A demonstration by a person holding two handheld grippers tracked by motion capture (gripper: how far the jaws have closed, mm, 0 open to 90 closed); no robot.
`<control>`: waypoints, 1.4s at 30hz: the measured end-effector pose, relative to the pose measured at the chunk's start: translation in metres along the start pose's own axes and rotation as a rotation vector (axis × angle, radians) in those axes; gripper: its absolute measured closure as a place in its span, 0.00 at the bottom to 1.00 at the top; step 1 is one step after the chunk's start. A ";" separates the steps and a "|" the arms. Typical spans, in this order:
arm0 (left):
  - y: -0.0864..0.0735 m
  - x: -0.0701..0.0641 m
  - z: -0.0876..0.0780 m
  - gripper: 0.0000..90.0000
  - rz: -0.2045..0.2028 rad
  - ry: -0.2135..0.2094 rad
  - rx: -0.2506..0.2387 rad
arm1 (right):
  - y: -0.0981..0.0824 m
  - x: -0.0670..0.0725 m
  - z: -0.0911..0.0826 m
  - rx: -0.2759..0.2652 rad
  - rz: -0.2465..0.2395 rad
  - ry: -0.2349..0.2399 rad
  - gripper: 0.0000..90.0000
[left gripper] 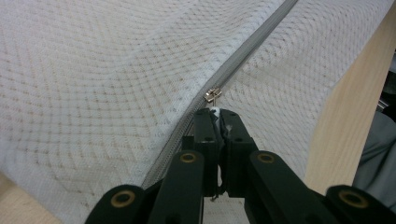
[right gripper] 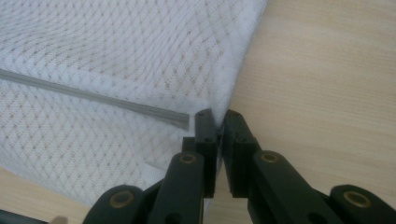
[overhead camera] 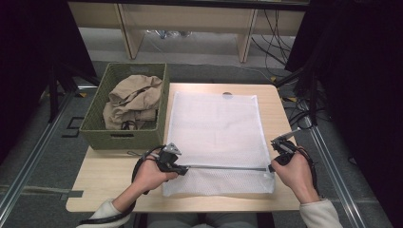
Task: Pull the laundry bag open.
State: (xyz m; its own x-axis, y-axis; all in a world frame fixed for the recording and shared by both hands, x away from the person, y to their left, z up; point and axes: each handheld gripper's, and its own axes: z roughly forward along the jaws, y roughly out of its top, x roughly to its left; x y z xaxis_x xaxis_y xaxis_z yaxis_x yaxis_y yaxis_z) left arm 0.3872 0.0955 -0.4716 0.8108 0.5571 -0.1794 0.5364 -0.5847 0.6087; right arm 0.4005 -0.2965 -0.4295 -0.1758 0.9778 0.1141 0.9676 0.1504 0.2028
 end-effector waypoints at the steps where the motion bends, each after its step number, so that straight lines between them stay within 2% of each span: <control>1: -0.002 -0.001 0.000 0.96 -0.029 0.002 -0.015 | 0.000 0.000 0.000 0.011 -0.003 -0.004 0.96; 2: -0.002 -0.001 0.000 0.96 -0.029 0.002 -0.015 | 0.000 0.000 0.000 0.011 -0.003 -0.004 0.96; 3: -0.003 0.002 -0.002 0.96 -0.001 0.001 0.010 | 0.000 0.000 0.000 0.000 -0.008 -0.004 0.96; 4: -0.004 -0.001 0.001 0.96 -0.050 0.004 -0.034 | 0.000 0.001 0.000 0.008 -0.005 -0.006 0.96; 5: -0.004 -0.001 0.000 0.96 -0.052 0.003 -0.025 | 0.000 0.001 0.001 0.012 -0.006 -0.007 0.96; 6: -0.004 0.003 -0.003 0.96 -0.004 0.003 0.013 | 0.000 0.001 0.001 0.003 -0.010 -0.007 0.96; 7: -0.005 0.000 0.000 0.96 -0.064 0.003 -0.040 | 0.000 0.005 0.000 0.020 0.026 -0.008 0.96; 8: -0.005 0.000 0.000 0.96 -0.064 0.003 -0.040 | 0.000 0.005 0.000 0.020 0.026 -0.008 0.96; 9: -0.005 0.004 -0.004 0.96 -0.011 0.008 0.010 | 0.000 0.004 0.000 0.017 0.027 -0.004 0.96; 10: -0.005 0.005 -0.005 0.96 -0.004 0.005 0.017 | 0.000 0.004 0.000 0.017 0.026 -0.001 0.96; 12: -0.005 0.001 -0.002 0.96 -0.063 0.007 -0.038 | 0.000 0.005 0.000 0.017 0.027 -0.001 0.96; 13: -0.006 0.001 -0.002 0.96 -0.070 0.009 -0.043 | 0.000 0.004 0.000 0.014 0.025 -0.001 0.96; 14: -0.006 0.006 -0.006 0.96 -0.010 0.011 0.014 | 0.000 0.004 0.000 0.016 0.028 -0.001 0.96; 15: -0.007 0.006 -0.006 0.96 -0.024 0.010 0.006 | 0.000 0.004 0.000 0.017 0.028 0.000 0.96; 16: -0.008 0.002 -0.002 0.96 -0.088 0.004 -0.051 | 0.000 0.001 0.001 0.006 -0.006 0.000 0.96; 18: -0.008 0.007 -0.006 0.96 -0.016 0.009 0.020 | 0.001 0.000 0.001 0.004 -0.001 -0.004 0.96; 20: -0.008 0.007 -0.006 0.96 -0.029 0.010 0.005 | 0.001 0.000 0.001 0.003 0.000 -0.008 0.96; 21: -0.009 0.004 -0.005 0.96 -0.074 0.008 -0.034 | 0.001 0.000 0.001 0.006 0.002 -0.008 0.96; 22: -0.008 0.009 -0.009 0.96 -0.008 0.016 0.023 | 0.001 0.000 0.001 0.004 0.002 -0.008 0.96; 24: -0.009 0.009 -0.009 0.96 -0.019 0.018 0.013 | 0.001 0.000 0.001 0.004 0.002 -0.007 0.96; 25: -0.009 0.010 -0.010 0.96 -0.007 0.018 0.024 | 0.001 0.000 0.001 0.003 0.002 -0.008 0.96; 27: -0.011 0.008 -0.009 0.96 -0.046 0.018 -0.006 | 0.001 0.001 0.001 0.005 -0.004 -0.015 0.96; 28: -0.011 0.010 -0.010 0.96 -0.024 0.021 0.016 | 0.001 0.000 0.001 0.002 -0.004 -0.009 0.96; 31: -0.012 0.010 -0.010 0.96 -0.026 0.021 0.016 | 0.001 -0.001 0.001 -0.005 -0.012 -0.010 0.96; 32: -0.012 0.012 -0.010 0.96 -0.020 0.016 0.021 | 0.001 0.003 -0.001 0.006 0.035 -0.016 0.96; 33: -0.013 0.010 -0.010 0.96 -0.044 0.020 0.005 | 0.001 0.003 -0.001 0.006 0.035 -0.016 0.96; 34: -0.013 0.012 -0.012 0.96 -0.015 0.022 0.026 | 0.001 0.002 -0.001 0.003 0.023 -0.019 0.96; 35: -0.014 0.011 -0.011 0.96 -0.052 0.015 0.001 | 0.001 -0.001 0.000 -0.007 -0.013 -0.011 0.96; 36: -0.014 0.008 -0.009 0.96 -0.095 0.027 -0.036 | 0.001 -0.001 0.000 -0.007 -0.015 -0.008 0.96; 37: -0.014 0.009 -0.010 0.96 -0.079 0.020 -0.025 | 0.001 0.000 0.000 0.000 -0.005 -0.003 0.96; 38: -0.015 0.013 -0.013 0.96 -0.029 0.016 0.016 | 0.001 0.000 0.000 0.001 -0.004 -0.007 0.96; 39: -0.015 0.013 -0.013 0.96 -0.035 0.021 0.016 | 0.001 0.001 0.000 0.006 -0.005 -0.013 0.96; 40: -0.016 0.011 -0.011 0.96 -0.069 0.026 -0.011 | 0.001 0.000 0.001 0.001 -0.014 -0.011 0.96; 41: -0.017 0.009 -0.009 0.96 -0.110 0.020 -0.047 | 0.001 0.003 0.000 0.016 0.030 -0.014 0.96; 42: -0.018 0.014 -0.014 0.96 -0.038 0.026 0.017 | 0.002 -0.001 0.001 0.009 0.000 -0.006 0.96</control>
State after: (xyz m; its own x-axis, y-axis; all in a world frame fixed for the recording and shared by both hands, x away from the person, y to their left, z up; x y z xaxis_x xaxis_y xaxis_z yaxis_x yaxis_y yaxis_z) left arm 0.3855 0.1219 -0.4739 0.7836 0.5941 -0.1819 0.5708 -0.5729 0.5882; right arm 0.4023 -0.2968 -0.4301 -0.1749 0.9786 0.1080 0.9691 0.1517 0.1943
